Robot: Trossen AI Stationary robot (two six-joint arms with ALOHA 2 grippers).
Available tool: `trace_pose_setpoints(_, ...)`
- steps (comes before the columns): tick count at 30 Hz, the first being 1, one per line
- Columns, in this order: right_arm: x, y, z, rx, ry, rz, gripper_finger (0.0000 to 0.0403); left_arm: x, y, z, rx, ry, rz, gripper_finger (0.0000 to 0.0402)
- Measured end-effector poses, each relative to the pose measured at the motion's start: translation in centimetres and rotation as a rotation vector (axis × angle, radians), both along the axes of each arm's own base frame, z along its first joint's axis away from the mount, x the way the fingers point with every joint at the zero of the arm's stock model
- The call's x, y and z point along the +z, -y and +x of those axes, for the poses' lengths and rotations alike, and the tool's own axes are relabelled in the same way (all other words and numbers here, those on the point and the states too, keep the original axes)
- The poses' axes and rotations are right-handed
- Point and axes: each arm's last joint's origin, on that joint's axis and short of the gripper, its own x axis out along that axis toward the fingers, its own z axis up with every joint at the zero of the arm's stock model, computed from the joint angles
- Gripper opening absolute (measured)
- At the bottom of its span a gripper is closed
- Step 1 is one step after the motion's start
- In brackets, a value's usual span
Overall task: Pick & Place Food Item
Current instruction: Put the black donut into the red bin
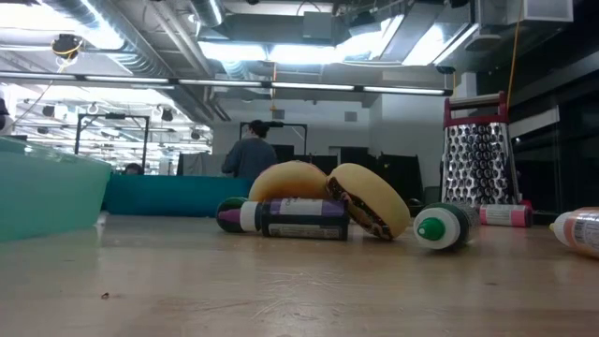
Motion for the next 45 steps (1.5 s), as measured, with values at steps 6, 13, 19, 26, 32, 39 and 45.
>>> trace_pose_setpoints(6, -0.5, -0.3, 0.9, 0.052, -0.004, 0.069, 0.0217, -0.6, -0.5, 0.5, 0.081, -0.033, -0.040, 0.0196)
trace_pose_setpoints(13, -0.7, -0.8, 1.9, 0.145, 0.002, 0.068, 0.0217, -0.7, 0.6, 1.1, 0.085, 0.002, -0.174, 0.0187)
trace_pose_setpoints(19, -0.9, -0.9, 2.2, 0.166, -0.017, 0.019, 0.0217, -0.9, 1.3, 1.5, -0.104, -0.017, -0.211, 0.0185)
trace_pose_setpoints(26, -0.9, -1.2, 2.2, 0.269, -0.041, -0.086, 0.0217, -1.2, 3.3, 2.5, -0.140, -0.112, -0.084, 0.0190)
trace_pose_setpoints(32, -1.4, -1.3, 2.1, 0.351, -0.103, -0.223, 0.0217, -1.2, 6.6, 3.4, -0.320, -0.126, -0.064, 0.0194)
trace_pose_setpoints(39, -1.8, -1.4, 2.3, 0.358, -0.139, -0.243, 0.0217, -2.7, 9.7, 5.4, -0.402, -0.174, -0.101, 0.0194)
trace_pose_setpoints(45, -1.9, -1.1, 2.6, 0.274, -0.157, -0.276, 0.0217, -5.1, 10.0, 7.9, -0.324, -0.233, -0.115, 0.0194)
